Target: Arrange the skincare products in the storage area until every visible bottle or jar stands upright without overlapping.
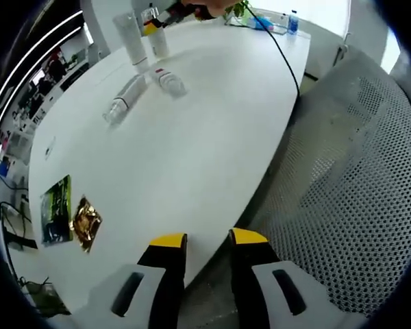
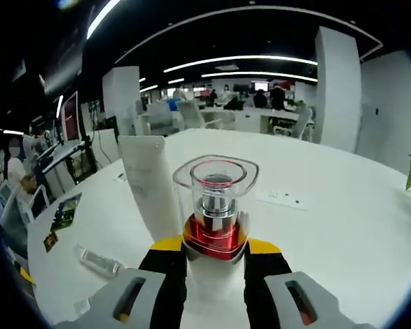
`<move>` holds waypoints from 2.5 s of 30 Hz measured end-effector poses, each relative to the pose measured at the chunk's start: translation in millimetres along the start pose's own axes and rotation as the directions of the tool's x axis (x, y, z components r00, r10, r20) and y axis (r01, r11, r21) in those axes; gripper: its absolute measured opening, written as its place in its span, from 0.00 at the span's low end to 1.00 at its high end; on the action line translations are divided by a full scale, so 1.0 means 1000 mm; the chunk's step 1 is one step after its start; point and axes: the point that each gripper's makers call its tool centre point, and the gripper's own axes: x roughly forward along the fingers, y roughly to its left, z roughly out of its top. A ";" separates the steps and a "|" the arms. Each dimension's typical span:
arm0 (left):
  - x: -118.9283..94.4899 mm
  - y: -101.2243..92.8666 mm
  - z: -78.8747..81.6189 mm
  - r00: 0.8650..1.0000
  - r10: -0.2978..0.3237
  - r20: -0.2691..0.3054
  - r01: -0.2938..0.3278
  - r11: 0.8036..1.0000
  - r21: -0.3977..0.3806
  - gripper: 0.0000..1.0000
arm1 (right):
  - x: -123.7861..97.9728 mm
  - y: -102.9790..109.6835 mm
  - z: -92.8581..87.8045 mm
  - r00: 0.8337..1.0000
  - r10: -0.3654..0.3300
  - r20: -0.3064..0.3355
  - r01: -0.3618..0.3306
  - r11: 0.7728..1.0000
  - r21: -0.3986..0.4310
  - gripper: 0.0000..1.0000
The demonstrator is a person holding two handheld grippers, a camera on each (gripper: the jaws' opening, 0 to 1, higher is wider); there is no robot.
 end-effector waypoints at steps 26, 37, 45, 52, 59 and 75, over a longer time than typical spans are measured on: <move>0.002 -0.006 -0.004 0.999 -0.032 -0.007 0.032 0.999 0.000 0.15 | 0.003 0.004 -0.009 0.993 0.117 0.019 -0.116 0.993 -0.037 0.32; 0.000 -0.010 -0.004 0.999 -0.051 0.002 0.051 0.999 -0.004 0.14 | -0.007 0.006 -0.028 0.987 0.142 -0.071 -0.149 0.984 -0.095 0.24; -0.001 -0.011 -0.005 0.999 -0.054 -0.002 0.054 0.999 -0.002 0.12 | -0.002 0.007 -0.024 0.990 0.120 -0.079 -0.124 0.991 -0.042 0.21; -0.001 -0.010 -0.006 0.999 -0.053 -0.003 0.053 0.999 -0.001 0.12 | 0.001 0.014 -0.023 0.989 0.113 -0.090 -0.116 0.993 -0.024 0.21; -0.001 -0.009 -0.006 0.999 -0.046 -0.007 0.046 0.999 0.000 0.12 | 0.005 0.020 -0.022 0.989 0.110 -0.101 -0.111 0.994 -0.009 0.21; -0.001 -0.005 -0.006 1.000 -0.027 -0.007 0.027 1.000 0.004 0.12 | -0.018 0.025 -0.049 0.986 0.074 -0.150 -0.061 0.994 0.089 0.31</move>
